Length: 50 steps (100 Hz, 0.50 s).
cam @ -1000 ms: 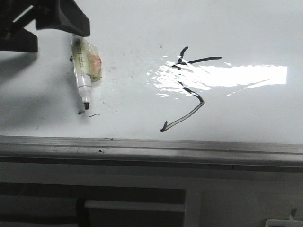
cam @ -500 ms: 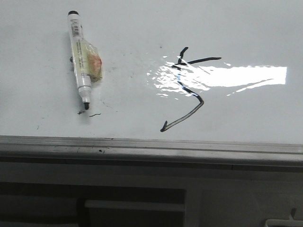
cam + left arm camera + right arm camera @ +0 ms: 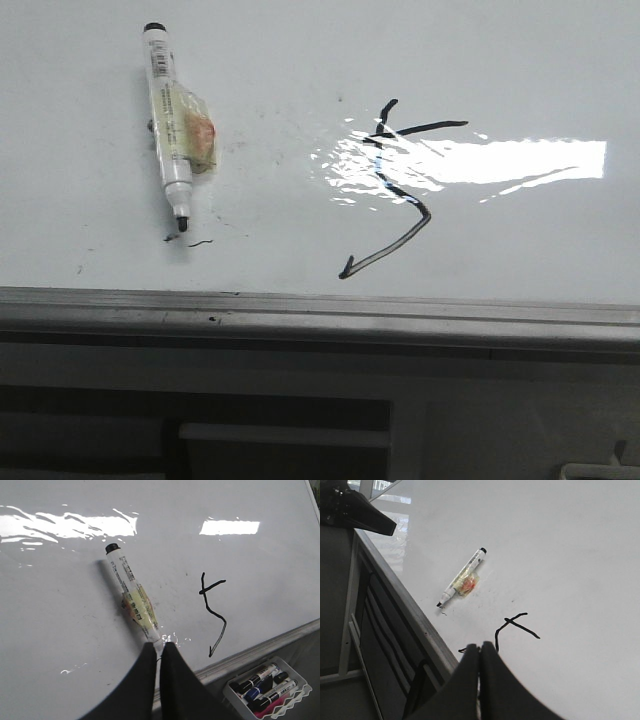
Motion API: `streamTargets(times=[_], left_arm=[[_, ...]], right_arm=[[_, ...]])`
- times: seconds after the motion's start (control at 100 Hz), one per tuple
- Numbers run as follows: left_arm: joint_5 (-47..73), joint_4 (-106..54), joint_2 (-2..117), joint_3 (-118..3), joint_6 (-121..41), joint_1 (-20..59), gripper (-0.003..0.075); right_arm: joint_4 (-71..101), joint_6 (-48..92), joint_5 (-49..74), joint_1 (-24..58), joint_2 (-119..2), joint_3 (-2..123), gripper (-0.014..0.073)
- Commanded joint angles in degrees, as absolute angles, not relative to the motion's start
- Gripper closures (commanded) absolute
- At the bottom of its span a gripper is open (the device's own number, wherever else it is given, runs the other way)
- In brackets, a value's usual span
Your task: Write number 5 on whiteboard
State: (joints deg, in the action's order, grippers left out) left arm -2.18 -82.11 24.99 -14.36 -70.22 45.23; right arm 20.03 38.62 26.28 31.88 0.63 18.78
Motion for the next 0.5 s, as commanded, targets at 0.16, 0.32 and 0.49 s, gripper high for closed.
streamTargets(times=[0.16,0.32,0.49], left_arm=[[-2.1,-81.8,25.3,-15.8,-70.4,45.2,0.0741],[-2.2,-81.8,25.3,-15.7,-70.4,45.2,0.0741],[-4.3,-79.1,22.9,-13.7,-70.4,44.9,0.0741]], right_arm=[[20.2,38.6,21.6,31.5,-0.1,20.1,0.0646],[20.2,38.6,21.6,31.5,-0.1,20.1,0.0646],[20.2,38.6,21.6,31.5,-0.1,20.1,0.0646]])
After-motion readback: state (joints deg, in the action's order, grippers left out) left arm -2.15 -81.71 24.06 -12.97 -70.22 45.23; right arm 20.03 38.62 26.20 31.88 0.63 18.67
